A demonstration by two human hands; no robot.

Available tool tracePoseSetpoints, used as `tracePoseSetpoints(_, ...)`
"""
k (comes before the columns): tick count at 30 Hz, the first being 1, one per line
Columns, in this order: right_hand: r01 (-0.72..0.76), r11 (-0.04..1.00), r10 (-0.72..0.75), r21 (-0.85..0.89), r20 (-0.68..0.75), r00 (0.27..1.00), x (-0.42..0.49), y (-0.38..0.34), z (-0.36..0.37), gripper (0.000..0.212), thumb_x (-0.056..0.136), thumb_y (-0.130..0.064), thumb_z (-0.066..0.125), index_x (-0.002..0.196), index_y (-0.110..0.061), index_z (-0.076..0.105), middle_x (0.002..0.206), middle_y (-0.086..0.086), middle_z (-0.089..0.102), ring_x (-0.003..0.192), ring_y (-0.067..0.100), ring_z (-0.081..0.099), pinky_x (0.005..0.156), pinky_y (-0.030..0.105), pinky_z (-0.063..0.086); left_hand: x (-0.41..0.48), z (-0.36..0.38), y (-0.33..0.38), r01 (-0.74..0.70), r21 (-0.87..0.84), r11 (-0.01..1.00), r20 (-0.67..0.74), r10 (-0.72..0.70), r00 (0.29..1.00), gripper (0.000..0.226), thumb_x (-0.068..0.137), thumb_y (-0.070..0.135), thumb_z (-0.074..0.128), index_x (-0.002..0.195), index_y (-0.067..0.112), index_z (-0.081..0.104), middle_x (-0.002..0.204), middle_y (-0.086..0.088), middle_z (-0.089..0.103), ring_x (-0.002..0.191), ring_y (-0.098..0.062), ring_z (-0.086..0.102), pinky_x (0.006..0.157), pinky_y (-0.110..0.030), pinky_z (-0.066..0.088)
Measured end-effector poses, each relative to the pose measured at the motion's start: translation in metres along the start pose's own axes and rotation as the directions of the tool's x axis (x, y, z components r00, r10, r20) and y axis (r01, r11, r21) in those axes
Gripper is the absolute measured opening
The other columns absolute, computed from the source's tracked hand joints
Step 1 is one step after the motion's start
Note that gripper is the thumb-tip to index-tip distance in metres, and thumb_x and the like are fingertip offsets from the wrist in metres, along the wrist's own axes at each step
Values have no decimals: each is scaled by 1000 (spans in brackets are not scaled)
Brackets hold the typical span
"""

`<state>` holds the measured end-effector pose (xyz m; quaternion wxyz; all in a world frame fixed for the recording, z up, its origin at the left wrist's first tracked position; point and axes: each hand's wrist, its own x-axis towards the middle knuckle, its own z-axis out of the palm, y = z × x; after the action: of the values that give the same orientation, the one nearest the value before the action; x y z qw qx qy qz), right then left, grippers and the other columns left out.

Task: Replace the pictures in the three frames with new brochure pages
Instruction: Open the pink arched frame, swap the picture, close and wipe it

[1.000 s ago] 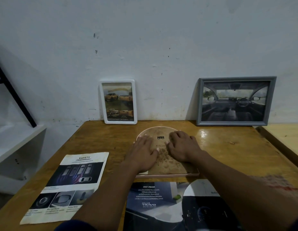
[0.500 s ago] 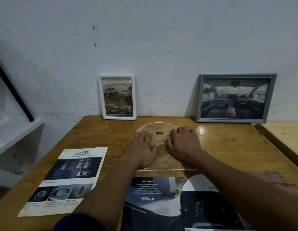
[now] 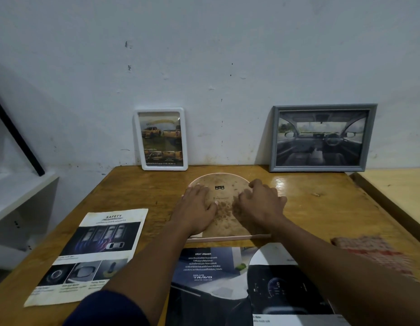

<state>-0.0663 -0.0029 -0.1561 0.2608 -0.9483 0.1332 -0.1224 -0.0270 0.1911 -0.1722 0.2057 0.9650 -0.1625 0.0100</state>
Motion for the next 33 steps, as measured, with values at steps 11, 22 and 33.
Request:
tracePoseSetpoints(11,119,819,-13,561,-189,982,33,-8,-140,17,98,-16,54,104,-15,70,98,6,69,92,25,67,79,41,59,15,-14,91,131,-614,778,221,10,975,57,101,56,38,155,40,32,163,1,31,145,-28,35,116,-55,33)
tracePoseSetpoints(22,276,869,-275,411,-64,959,17,-44,-108,38,101,-21,54,138,-17,53,132,4,62,112,16,59,79,23,48,6,-86,95,264,-894,362,254,-77,964,51,105,53,34,117,14,65,82,-8,71,76,-22,68,61,-30,56)
tracePoseSetpoints(33,0,999,-5,44,111,994,-8,41,-39,46,99,-37,55,141,-22,45,136,6,59,108,27,62,84,43,56,-11,-28,37,272,-452,850,92,-259,961,40,101,37,57,138,20,54,128,-2,62,110,-21,59,88,-38,54)
